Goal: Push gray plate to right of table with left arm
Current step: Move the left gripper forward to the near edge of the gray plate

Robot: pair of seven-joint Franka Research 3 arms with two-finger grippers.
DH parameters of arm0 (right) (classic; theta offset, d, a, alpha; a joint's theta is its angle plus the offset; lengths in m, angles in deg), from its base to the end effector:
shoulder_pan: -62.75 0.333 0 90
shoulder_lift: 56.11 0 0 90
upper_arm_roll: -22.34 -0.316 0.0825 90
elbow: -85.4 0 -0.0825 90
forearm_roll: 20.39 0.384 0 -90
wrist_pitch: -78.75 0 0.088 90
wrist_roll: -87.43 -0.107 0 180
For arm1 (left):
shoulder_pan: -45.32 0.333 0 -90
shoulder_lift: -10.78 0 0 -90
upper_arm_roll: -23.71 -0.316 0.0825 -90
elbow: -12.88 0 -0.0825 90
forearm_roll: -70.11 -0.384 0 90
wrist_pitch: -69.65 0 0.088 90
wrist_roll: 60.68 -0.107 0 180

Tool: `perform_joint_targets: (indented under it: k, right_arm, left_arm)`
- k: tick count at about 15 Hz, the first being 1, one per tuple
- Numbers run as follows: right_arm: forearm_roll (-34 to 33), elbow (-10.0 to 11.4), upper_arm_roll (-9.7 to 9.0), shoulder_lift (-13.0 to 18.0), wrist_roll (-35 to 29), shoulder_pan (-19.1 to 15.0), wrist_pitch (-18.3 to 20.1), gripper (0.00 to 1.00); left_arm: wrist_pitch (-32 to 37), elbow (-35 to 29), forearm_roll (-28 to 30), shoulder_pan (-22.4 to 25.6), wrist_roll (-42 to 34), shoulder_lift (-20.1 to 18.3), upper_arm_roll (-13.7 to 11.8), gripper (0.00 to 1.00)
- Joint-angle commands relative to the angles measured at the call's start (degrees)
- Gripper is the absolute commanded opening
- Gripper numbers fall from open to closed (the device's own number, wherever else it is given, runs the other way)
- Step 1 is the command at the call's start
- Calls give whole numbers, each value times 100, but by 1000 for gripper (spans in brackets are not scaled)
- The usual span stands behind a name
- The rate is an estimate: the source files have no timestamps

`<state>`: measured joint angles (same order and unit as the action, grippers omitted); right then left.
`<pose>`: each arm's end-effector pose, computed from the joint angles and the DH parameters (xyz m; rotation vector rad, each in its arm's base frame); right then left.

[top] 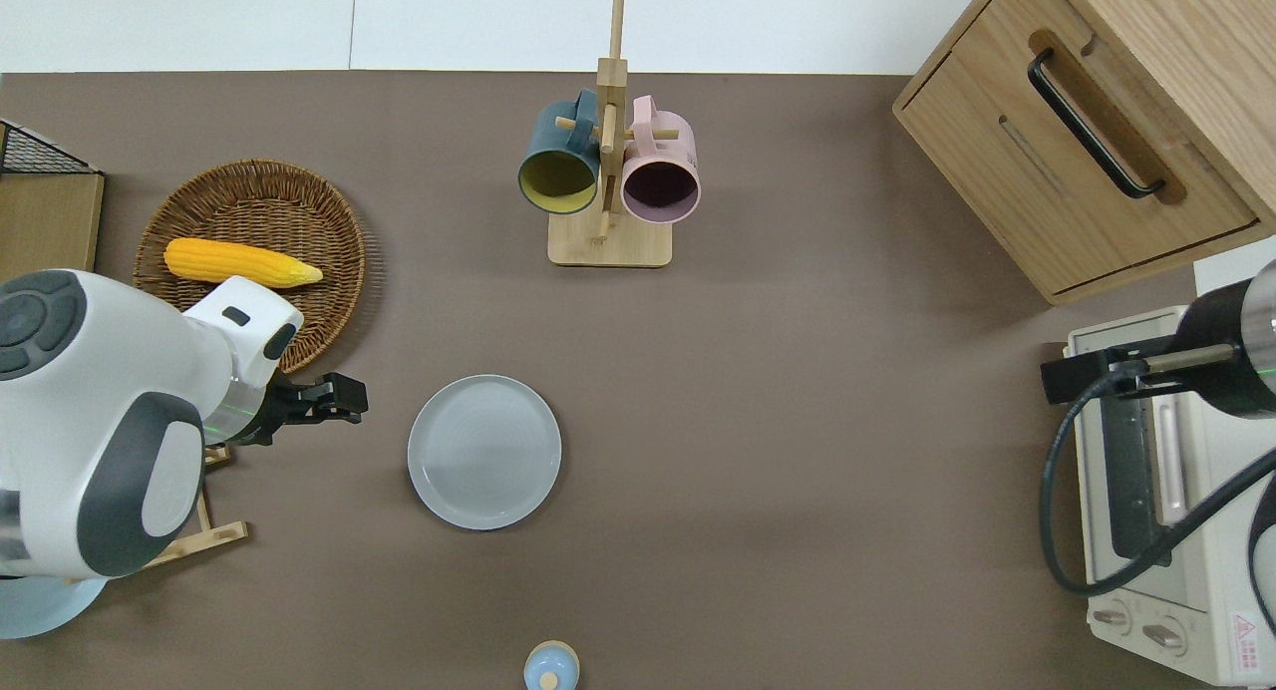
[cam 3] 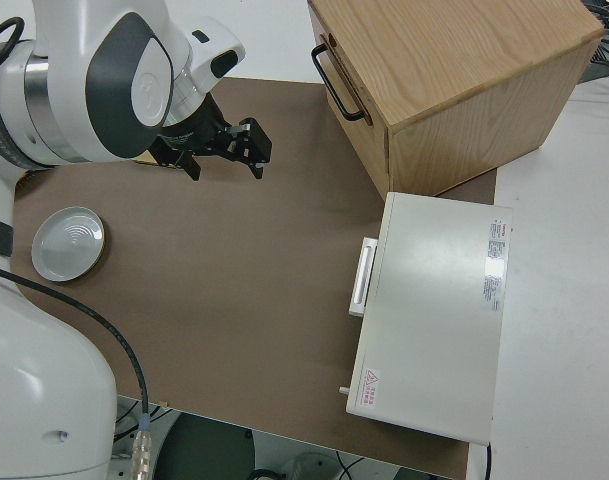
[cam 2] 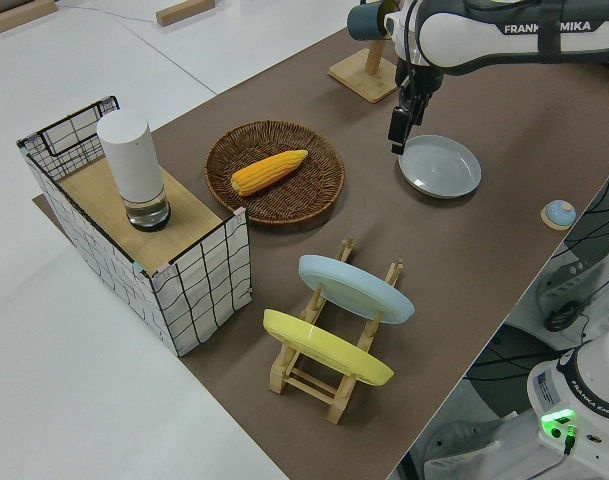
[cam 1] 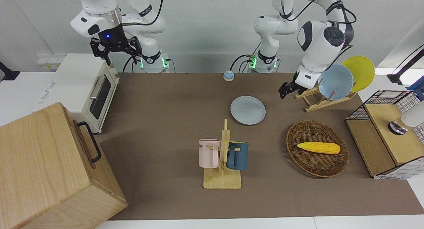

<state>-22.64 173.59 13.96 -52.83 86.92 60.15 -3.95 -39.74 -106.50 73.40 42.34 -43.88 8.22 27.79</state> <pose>0.5210 0.0507 0.6589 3.0887 0.1350 -0.0565 0.5172 -0.0685 0.4353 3.0980 0.2997 -0.2138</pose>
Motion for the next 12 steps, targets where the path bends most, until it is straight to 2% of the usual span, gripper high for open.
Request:
perform_joint_targets:
  k: [1,7,12]
  right_arm:
    - [14,23,-6,41,113,-39,8,996]
    - [14,23,-14,41,113,-39,8,996]
    - [14,23,-14,41,113,-39,8,996]
  left_arm:
    - [-345,-374,276,-80,61,97,13,981]
    - [-1532,-1474,619,-89,87,132,303,979]
    - [-1691,-1632,646,-98,87,185,365,943]
